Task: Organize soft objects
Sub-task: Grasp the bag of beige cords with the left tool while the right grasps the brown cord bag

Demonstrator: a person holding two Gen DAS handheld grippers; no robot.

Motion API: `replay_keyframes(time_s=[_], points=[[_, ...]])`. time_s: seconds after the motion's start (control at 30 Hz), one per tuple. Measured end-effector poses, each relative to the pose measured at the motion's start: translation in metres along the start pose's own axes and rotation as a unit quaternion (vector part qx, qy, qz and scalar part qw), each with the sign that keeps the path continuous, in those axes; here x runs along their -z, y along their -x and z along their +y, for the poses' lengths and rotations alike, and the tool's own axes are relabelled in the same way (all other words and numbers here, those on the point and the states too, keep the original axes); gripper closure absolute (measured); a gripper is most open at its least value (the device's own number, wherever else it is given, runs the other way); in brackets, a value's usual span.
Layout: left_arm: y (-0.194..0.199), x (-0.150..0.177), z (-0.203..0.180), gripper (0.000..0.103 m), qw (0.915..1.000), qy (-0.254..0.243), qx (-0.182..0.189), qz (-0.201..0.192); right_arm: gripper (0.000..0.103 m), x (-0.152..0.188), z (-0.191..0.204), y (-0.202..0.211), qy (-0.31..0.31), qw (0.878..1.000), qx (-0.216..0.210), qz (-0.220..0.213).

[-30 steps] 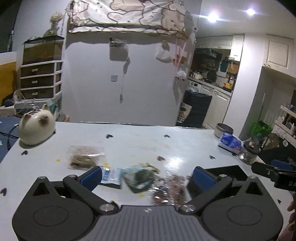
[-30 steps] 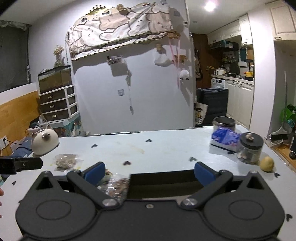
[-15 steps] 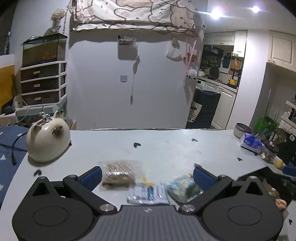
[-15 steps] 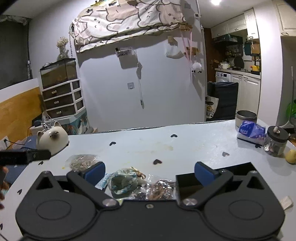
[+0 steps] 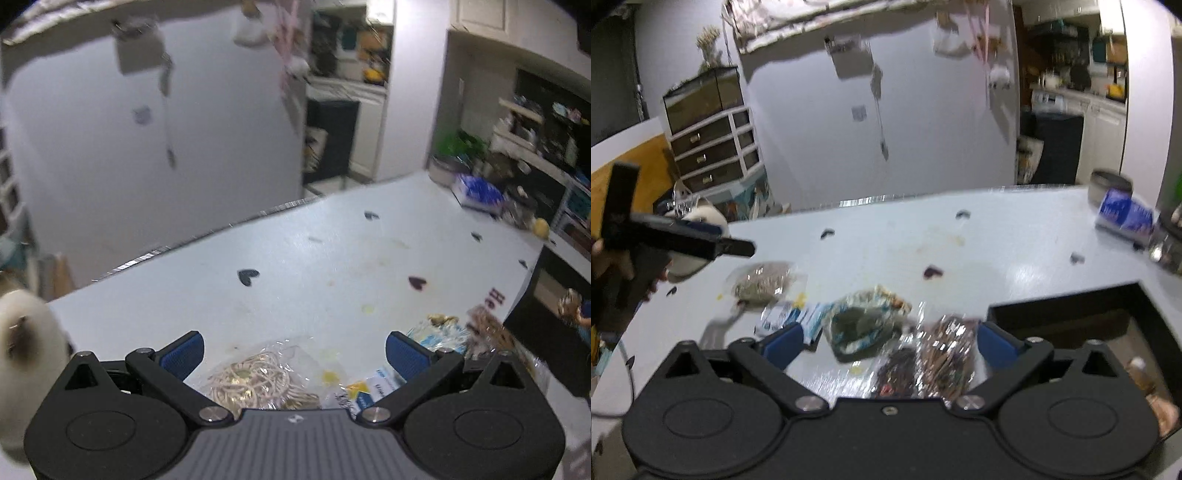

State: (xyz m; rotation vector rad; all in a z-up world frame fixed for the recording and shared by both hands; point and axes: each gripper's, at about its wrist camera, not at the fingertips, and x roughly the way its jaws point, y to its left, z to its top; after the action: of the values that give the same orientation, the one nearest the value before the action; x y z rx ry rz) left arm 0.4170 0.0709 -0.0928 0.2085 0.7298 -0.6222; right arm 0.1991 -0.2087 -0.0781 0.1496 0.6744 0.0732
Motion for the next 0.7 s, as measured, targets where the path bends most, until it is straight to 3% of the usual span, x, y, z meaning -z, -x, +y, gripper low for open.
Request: replay_keyframes(time_s=[0.17, 0.33, 0.5, 0.7], points=[[-0.045, -0.006, 0.029, 0.0, 0.9982, 0.045, 0.02, 0.034, 0.021, 0.007, 0.003, -0.022, -0.021, 0.998, -0.026, 0.056], [-0.079, -0.004, 0.049, 0.0, 0.989, 0.113, 0.067, 0.067, 0.027, 0.017, 0.0, -0.039, -0.055, 0.992, -0.055, 0.101], [-0.08, 0.02, 0.046, 0.0, 0.9826, 0.125, 0.093, 0.101, 0.035, 0.027, -0.002, -0.064, -0.088, 0.98, -0.096, 0.153], [-0.053, 0.045, 0.035, 0.0, 0.9748, 0.136, 0.127, 0.123, 0.035, 0.03, -0.004, -0.072, -0.089, 0.981, -0.034, 0.166]])
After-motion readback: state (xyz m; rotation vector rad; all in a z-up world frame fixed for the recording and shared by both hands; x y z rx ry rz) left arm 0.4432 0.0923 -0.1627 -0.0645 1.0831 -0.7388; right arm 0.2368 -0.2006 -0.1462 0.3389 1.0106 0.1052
